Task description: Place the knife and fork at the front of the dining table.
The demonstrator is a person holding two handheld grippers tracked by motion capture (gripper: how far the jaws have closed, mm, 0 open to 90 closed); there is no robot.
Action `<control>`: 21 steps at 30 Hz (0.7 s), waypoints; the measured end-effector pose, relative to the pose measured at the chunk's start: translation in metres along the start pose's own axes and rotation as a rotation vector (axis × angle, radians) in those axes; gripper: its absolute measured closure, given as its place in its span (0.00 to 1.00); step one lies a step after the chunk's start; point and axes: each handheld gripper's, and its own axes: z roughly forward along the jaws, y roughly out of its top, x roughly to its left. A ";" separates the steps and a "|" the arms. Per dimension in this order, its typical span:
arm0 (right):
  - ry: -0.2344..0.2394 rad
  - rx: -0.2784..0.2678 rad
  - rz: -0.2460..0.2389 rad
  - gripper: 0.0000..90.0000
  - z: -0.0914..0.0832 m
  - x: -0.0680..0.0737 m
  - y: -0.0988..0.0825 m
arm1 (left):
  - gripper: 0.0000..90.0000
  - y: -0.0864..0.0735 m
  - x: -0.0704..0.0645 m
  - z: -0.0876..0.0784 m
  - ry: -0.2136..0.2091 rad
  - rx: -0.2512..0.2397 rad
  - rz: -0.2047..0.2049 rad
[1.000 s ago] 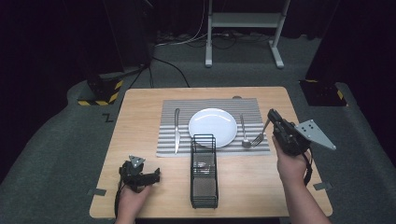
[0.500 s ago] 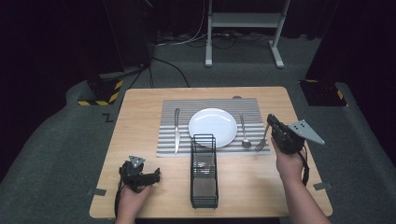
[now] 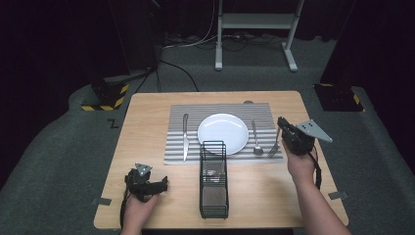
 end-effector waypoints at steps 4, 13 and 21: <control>0.004 0.013 -0.003 0.97 0.006 0.000 -0.003 | 0.00 0.000 0.000 0.000 0.000 0.000 0.000; 0.010 0.053 0.062 0.97 0.046 -0.013 -0.002 | 0.01 0.000 0.000 0.000 0.005 -0.001 0.001; 0.005 0.095 0.118 0.96 0.082 -0.025 -0.009 | 0.01 -0.001 -0.001 -0.001 0.002 -0.001 0.007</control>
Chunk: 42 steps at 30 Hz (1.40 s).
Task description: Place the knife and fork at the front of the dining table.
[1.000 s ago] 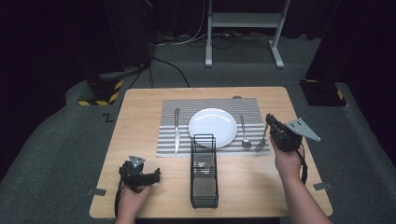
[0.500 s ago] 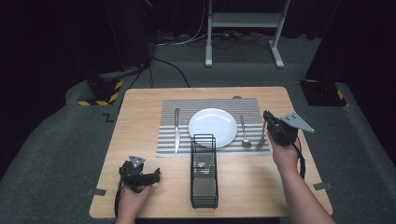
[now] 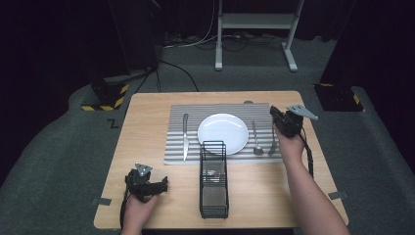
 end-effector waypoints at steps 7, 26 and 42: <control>-0.017 0.039 0.017 0.96 0.025 -0.007 -0.005 | 0.01 0.000 0.000 0.000 -0.002 0.000 0.000; -0.072 0.163 0.041 0.94 0.065 -0.019 -0.017 | 0.00 0.000 0.000 0.000 -0.008 0.001 0.002; -0.097 0.216 0.074 0.86 0.068 -0.027 -0.023 | 0.00 0.000 0.000 0.000 -0.008 0.001 0.002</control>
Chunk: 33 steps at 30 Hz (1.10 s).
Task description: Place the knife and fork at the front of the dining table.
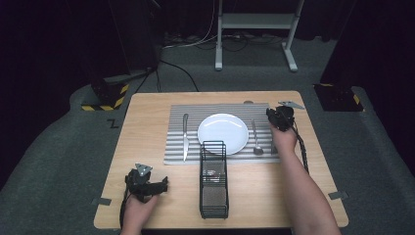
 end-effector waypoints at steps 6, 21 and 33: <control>-0.007 -0.008 -0.003 0.84 -0.008 -0.003 -0.001 | 0.00 0.000 0.000 0.000 -0.002 0.000 0.003; -0.097 0.029 -0.158 0.92 -0.081 -0.002 -0.039 | 0.00 0.000 0.000 0.000 -0.004 0.001 0.009; -0.092 0.161 -0.224 0.92 -0.096 0.003 -0.083 | 0.00 0.000 0.000 0.000 -0.007 0.002 0.012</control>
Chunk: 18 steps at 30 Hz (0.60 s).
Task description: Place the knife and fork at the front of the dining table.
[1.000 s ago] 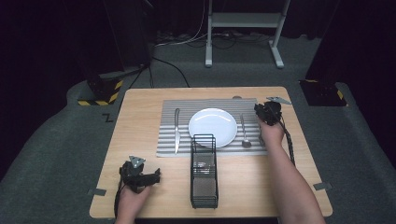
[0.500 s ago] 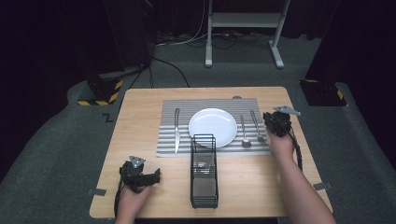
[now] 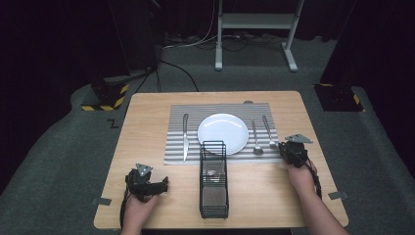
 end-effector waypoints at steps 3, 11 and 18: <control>-0.003 -0.001 -0.009 0.91 -0.001 0.007 -0.002 | 0.00 0.000 0.000 0.000 -0.001 0.000 -0.001; 0.000 -0.032 0.009 0.76 -0.019 0.006 -0.012 | 0.00 0.000 0.000 0.000 0.000 -0.001 -0.001; 0.007 -0.020 0.013 0.65 -0.038 0.000 -0.035 | 0.00 0.000 0.000 0.000 0.000 0.000 0.000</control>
